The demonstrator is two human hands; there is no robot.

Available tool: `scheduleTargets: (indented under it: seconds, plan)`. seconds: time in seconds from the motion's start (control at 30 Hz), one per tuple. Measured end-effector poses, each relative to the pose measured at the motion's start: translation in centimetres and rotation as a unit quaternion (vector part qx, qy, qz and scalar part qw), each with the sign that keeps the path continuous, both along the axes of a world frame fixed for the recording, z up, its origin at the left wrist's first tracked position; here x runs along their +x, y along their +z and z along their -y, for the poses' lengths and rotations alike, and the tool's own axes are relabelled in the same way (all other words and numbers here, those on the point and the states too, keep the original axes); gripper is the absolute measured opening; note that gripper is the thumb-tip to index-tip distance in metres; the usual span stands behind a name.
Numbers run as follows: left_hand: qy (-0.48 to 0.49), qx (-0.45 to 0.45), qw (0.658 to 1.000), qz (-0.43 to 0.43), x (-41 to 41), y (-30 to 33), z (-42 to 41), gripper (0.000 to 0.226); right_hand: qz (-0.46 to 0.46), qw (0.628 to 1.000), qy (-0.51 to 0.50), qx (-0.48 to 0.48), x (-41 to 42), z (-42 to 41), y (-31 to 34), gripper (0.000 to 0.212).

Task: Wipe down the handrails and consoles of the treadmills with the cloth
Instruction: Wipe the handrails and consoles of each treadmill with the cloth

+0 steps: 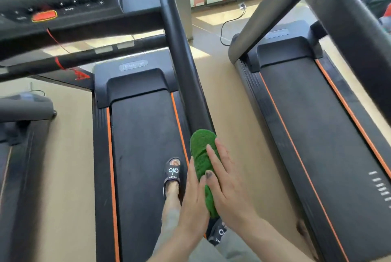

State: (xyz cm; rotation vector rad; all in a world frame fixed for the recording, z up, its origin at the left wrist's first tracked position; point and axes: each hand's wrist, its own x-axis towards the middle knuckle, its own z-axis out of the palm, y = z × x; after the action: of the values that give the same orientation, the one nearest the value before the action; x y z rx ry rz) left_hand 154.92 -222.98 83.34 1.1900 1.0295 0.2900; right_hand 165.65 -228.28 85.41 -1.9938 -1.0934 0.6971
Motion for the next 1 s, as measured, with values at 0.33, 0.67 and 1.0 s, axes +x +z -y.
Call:
scheduleTargets:
  seconds: [0.33, 0.67, 1.0]
  plan:
    - [0.004, 0.128, 0.992, -0.002, 4.7, 1.6, -4.7, 0.068, -0.078, 0.996, -0.026, 0.018, 3.1, -4.7, -0.5, 0.053]
    - [-0.271, 0.526, 0.773, -0.226, 18.0, 2.7, -27.3, 0.067, -0.369, 0.914, -0.169, 0.025, 14.8, -24.3, -2.3, 0.042]
    - [-0.216, 0.492, 0.809, -0.240, 21.4, 4.8, -35.9, 0.057, -0.413, 0.898, -0.135, 0.070, 16.5, -27.2, -0.8, 0.033]
